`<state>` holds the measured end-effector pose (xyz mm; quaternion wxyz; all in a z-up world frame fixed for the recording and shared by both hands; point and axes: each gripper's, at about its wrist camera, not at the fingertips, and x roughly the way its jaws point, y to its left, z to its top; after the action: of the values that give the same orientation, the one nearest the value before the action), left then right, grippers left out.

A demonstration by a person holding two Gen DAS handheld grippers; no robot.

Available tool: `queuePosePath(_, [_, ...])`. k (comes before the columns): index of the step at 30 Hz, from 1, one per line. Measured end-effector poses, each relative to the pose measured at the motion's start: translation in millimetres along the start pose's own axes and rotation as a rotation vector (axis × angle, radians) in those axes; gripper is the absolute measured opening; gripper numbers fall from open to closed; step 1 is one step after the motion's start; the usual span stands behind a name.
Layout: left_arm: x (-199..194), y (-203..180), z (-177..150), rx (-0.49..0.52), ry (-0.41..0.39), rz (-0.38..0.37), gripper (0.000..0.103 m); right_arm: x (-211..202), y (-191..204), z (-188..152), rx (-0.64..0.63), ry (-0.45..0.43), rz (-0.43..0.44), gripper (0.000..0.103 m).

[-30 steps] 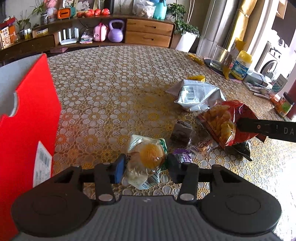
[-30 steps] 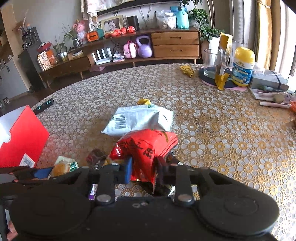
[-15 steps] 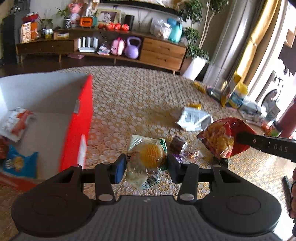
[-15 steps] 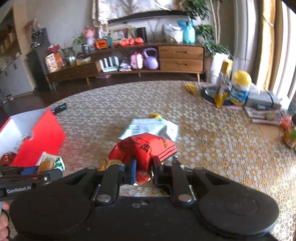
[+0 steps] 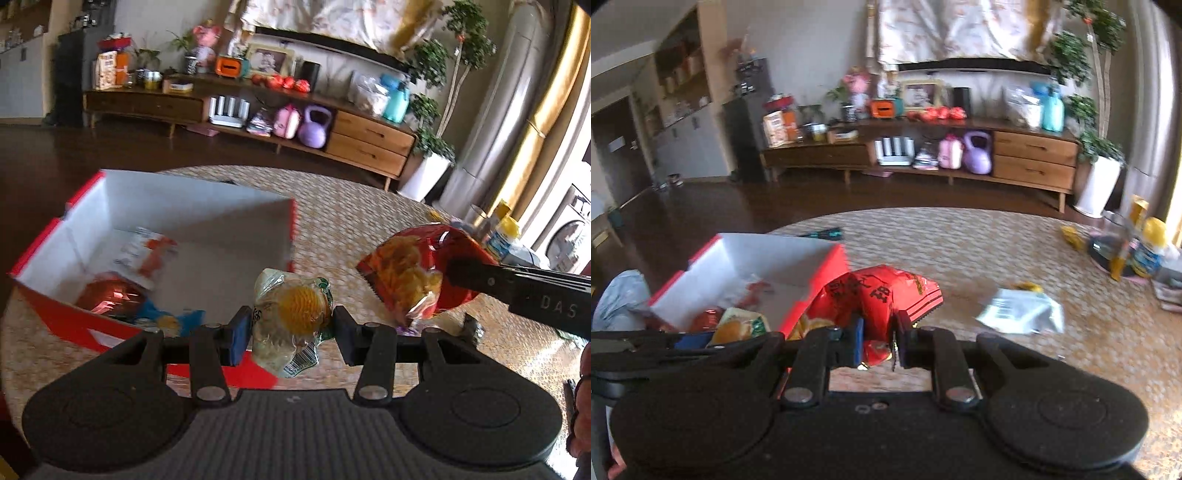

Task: Organize snacks
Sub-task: 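Grasp the wrapped bun with the left tool while the right tool grasps the red chip bag, then carry the bun and chip bag over the red box and open both tools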

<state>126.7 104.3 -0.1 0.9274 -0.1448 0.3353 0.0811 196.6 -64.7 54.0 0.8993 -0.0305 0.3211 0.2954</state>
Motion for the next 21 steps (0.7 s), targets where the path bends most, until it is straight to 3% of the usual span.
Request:
queuePosePath(8, [-19,50,11,-0.027,-0.059,0.061,0.046,22,66,16,-0.064,0.010,0.052,0.016])
queuePosePath(21, [-2,120,22,-0.094,-0.037,0.116,0.046,67,123,27,-0.111,0.062,0.063,0.016])
